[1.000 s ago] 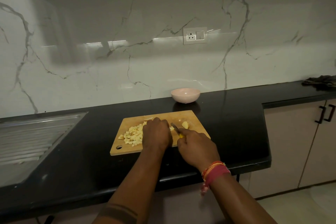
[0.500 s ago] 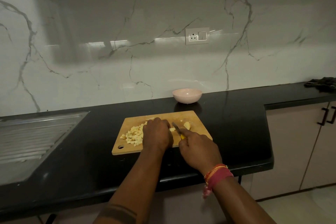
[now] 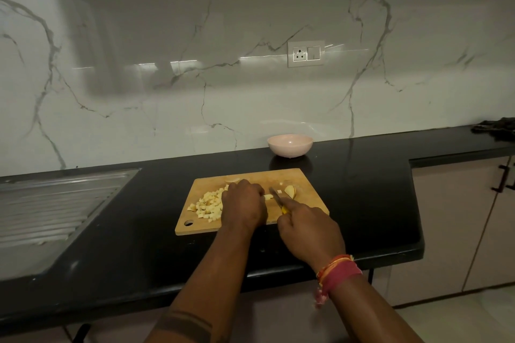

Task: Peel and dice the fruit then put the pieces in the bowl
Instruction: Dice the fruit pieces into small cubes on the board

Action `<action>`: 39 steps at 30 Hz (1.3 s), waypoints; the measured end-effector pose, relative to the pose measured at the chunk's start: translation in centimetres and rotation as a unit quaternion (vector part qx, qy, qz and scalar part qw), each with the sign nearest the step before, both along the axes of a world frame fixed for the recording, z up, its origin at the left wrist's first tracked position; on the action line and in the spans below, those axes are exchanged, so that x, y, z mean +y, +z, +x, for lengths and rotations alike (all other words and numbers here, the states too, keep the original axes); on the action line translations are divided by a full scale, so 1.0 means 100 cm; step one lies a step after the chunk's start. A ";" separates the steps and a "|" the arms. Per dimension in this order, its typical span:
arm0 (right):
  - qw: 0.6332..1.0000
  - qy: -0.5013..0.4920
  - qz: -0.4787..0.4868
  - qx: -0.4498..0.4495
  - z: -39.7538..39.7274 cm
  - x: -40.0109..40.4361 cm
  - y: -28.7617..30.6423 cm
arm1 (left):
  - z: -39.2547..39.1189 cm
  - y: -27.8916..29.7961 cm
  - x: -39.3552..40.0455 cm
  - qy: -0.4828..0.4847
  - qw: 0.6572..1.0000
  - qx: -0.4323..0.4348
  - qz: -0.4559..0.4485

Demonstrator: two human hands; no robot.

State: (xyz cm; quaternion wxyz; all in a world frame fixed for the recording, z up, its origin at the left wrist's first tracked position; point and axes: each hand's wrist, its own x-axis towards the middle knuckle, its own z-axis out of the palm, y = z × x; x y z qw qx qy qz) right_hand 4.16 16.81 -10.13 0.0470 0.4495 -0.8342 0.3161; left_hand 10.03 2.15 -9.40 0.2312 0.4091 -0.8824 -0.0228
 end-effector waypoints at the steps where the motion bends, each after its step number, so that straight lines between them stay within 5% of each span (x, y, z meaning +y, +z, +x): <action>1: 1.000 -0.001 0.005 0.005 0.000 0.000 0.000 | 0.000 -0.001 0.000 -0.001 1.000 0.002 -0.003; 24: 0.997 0.067 0.023 0.024 0.006 -0.016 0.008 | -0.005 -0.004 -0.013 -0.006 1.000 0.002 -0.006; 39: 1.000 0.023 -0.013 0.007 0.013 0.007 0.003 | 0.000 -0.001 -0.012 -0.008 0.998 0.040 0.056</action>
